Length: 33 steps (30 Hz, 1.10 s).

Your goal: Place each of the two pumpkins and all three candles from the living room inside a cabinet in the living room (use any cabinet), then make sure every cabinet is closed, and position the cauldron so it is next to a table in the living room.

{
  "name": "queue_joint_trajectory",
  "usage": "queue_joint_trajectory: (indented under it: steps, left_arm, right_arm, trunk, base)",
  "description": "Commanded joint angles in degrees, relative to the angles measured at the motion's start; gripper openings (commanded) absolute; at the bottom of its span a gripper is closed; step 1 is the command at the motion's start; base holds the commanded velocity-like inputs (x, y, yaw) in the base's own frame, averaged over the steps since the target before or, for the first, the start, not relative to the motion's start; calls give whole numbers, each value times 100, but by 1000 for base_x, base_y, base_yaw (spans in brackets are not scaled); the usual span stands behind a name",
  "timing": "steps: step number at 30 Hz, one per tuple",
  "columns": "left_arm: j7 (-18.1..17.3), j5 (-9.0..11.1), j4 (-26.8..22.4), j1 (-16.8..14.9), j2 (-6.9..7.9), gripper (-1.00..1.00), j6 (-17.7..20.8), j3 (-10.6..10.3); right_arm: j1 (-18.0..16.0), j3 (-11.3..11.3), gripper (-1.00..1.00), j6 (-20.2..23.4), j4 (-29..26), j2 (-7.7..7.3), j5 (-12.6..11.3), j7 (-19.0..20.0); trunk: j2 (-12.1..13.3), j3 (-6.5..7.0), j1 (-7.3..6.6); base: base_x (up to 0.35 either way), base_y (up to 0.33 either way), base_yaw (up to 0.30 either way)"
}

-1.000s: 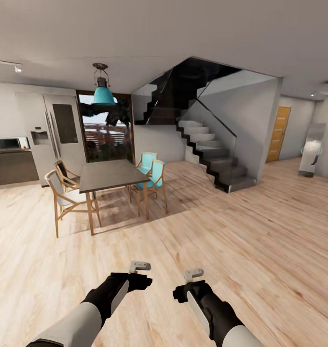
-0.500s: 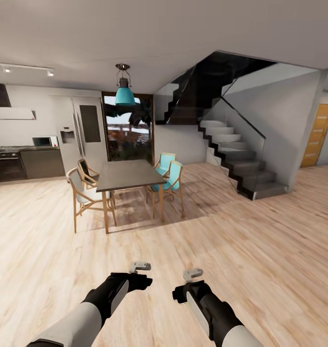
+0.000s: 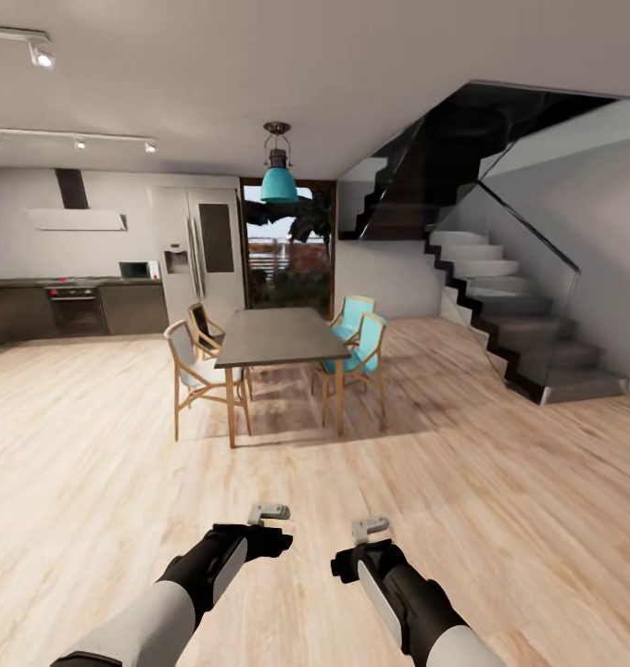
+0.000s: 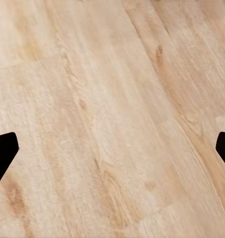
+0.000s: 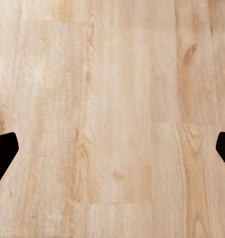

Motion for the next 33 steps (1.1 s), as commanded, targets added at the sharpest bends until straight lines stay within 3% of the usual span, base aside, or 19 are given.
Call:
queue_joint_trajectory:
  steps: [1, 33]
  left_arm:
    - [4, 33, -8, -4, 3, 100, 31, -29]
    - [1, 30, 7, -4, 4, 100, 31, -27]
  right_arm:
    - [-3, 10, 100, 19, -7, 0, -61, -51]
    - [-3, 17, 100, 19, -4, 0, -61, -51]
  trunk:
    - [-4, -7, 2]
    - [-4, -7, 2]
  base:
    - [230, -212, 291]
    - [254, -64, 291]
